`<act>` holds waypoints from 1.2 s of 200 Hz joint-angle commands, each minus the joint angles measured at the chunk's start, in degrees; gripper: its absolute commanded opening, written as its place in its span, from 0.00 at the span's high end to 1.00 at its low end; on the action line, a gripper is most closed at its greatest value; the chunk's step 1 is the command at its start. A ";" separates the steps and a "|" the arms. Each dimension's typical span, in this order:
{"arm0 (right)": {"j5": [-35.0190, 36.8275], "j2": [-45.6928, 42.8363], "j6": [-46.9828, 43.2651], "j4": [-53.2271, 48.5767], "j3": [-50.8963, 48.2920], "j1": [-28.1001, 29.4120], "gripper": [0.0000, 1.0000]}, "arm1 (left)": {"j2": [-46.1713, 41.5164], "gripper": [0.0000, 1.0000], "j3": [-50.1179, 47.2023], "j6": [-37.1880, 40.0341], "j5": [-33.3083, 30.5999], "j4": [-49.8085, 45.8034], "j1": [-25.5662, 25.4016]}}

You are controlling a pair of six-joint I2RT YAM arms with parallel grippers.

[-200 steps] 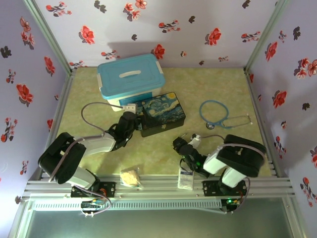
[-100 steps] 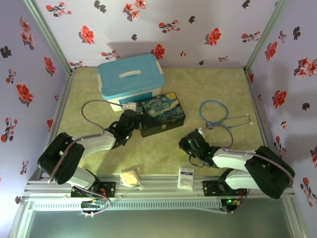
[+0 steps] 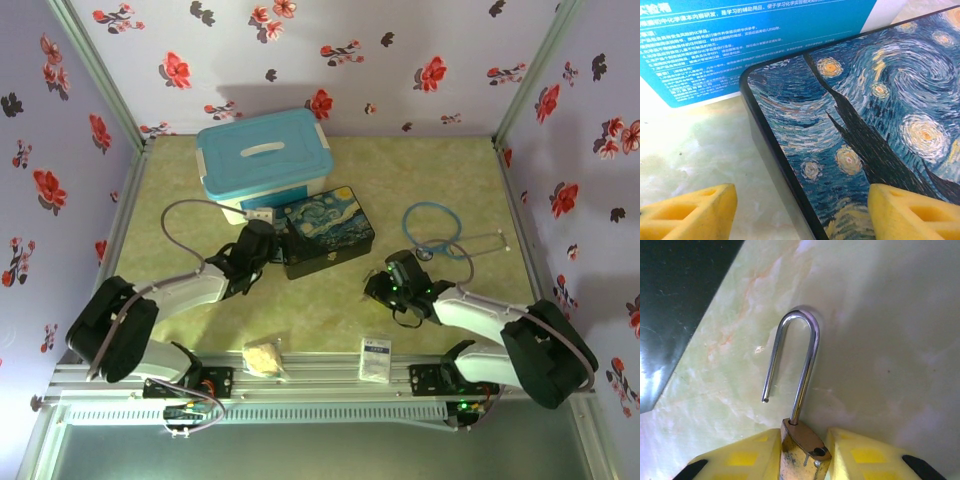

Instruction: Unlock the padlock with the key

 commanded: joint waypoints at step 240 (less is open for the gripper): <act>33.38 -2.94 -52.13 15.77 5.64 -27.28 0.10 | -28.33 0.00 -22.08 22.51 -15.62 7.78 26.94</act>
